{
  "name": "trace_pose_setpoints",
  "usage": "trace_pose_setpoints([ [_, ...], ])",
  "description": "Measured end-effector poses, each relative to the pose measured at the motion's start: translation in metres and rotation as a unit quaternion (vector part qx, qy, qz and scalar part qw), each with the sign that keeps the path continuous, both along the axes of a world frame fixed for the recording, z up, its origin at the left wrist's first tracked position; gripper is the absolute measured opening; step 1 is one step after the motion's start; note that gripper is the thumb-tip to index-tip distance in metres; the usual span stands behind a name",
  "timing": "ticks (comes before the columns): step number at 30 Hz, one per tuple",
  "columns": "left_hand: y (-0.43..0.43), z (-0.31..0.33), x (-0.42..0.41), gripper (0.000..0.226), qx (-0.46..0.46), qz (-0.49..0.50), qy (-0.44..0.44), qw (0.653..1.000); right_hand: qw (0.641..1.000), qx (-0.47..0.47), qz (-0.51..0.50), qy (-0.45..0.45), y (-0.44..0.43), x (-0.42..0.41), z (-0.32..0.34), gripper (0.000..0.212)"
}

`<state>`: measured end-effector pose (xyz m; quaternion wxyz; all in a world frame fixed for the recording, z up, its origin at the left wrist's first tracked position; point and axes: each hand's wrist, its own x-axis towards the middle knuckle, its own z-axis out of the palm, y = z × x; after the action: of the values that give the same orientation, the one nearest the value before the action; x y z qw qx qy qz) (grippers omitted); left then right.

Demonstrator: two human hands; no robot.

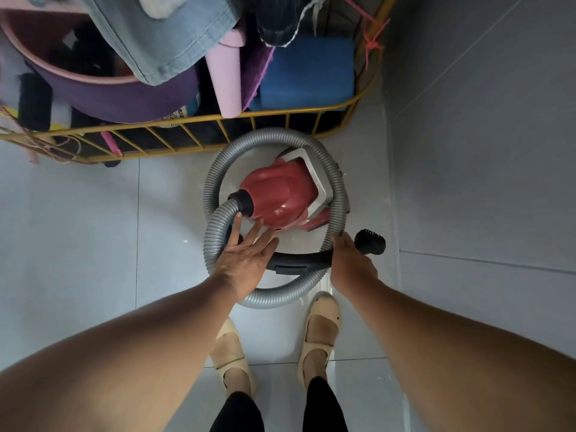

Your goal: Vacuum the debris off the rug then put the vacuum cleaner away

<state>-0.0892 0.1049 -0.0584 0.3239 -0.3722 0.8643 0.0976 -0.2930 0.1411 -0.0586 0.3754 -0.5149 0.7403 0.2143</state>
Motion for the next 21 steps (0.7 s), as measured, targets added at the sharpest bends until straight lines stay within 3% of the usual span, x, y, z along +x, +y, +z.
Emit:
trace_pose_setpoints([
  [14,-0.013,0.067,-0.003,0.066,0.006,0.041,0.038,0.998,0.998,0.038,-0.049,-0.015,-0.004,-0.004,0.057,0.072],
  [21,-0.011,0.119,0.001,0.075,-0.010,0.077,0.073,0.994,0.996,-0.007,0.083,0.035,-0.004,0.005,0.125,0.074],
])
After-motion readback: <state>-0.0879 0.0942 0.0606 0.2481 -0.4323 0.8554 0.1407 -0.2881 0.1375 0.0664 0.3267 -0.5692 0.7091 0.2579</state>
